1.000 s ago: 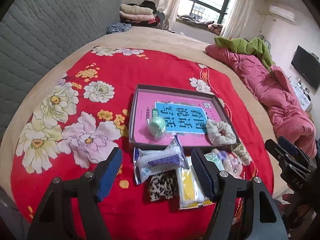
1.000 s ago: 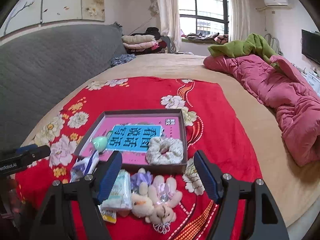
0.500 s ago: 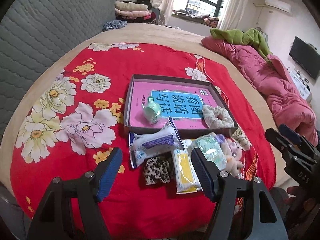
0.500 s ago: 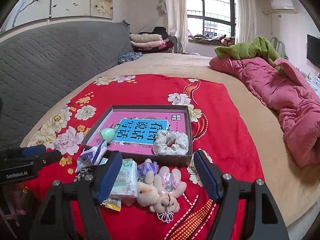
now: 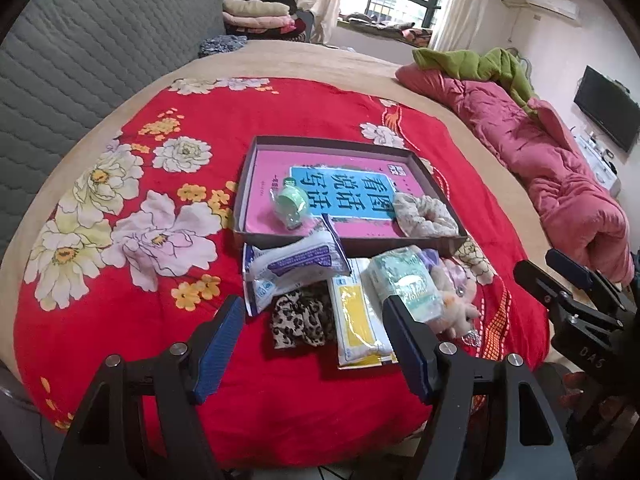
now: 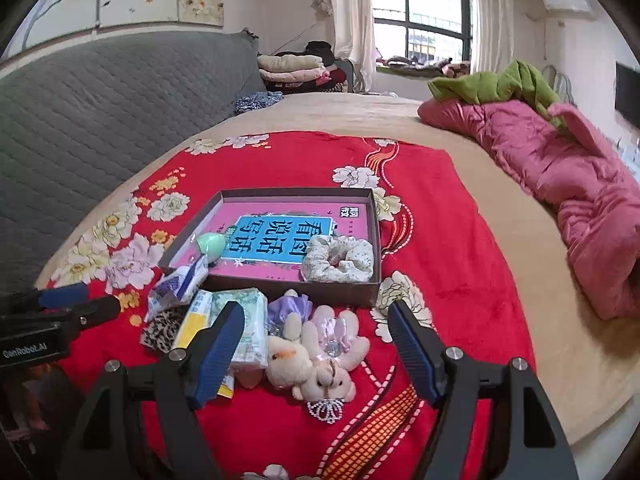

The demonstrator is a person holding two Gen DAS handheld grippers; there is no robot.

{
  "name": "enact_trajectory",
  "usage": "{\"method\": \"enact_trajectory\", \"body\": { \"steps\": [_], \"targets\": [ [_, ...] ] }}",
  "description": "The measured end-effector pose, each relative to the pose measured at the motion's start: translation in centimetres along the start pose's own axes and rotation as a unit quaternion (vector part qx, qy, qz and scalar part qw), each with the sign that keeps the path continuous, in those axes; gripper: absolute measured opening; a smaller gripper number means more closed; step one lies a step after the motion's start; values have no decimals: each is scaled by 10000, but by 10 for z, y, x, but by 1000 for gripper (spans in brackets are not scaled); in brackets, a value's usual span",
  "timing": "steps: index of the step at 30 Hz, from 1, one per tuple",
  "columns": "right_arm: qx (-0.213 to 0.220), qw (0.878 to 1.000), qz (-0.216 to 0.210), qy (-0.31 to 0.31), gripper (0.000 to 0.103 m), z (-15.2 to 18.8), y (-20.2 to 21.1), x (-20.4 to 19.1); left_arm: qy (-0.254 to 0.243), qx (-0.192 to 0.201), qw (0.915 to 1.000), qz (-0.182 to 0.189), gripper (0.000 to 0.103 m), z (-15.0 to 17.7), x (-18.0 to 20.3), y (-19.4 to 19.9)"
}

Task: Organize soft objects
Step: 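Withdraw both grippers from the box toward the remaining items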

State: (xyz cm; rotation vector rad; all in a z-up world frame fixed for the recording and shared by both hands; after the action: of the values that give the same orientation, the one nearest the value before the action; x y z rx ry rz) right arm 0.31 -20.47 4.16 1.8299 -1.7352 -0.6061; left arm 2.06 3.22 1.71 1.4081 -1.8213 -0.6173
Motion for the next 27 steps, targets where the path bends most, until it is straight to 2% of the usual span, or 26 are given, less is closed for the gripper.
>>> {"method": "enact_trajectory", "body": {
  "steps": [19, 27],
  "targets": [
    [-323, 9994, 42, 134, 74, 27, -10, 7, 67, -314, 9995, -80, 73, 15, -11, -21],
    [-605, 9980, -112, 152, 74, 43, -23, 3, 189, -381, 9991, -55, 73, 20, -21, -32]
  ]
}}
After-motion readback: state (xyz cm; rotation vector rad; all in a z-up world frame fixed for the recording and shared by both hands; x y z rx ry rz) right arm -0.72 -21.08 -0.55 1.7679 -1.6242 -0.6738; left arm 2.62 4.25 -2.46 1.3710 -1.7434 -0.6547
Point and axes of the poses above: each gripper's, at about its wrist camera, not at the fingertips, and y roughly against the way its jaws point, x to its right, z to its underside, the point moved 1 cm from there along -y, roughly the way its jaws point, and after that the axes turned 6 degrees about z, right-handed, at the moved point
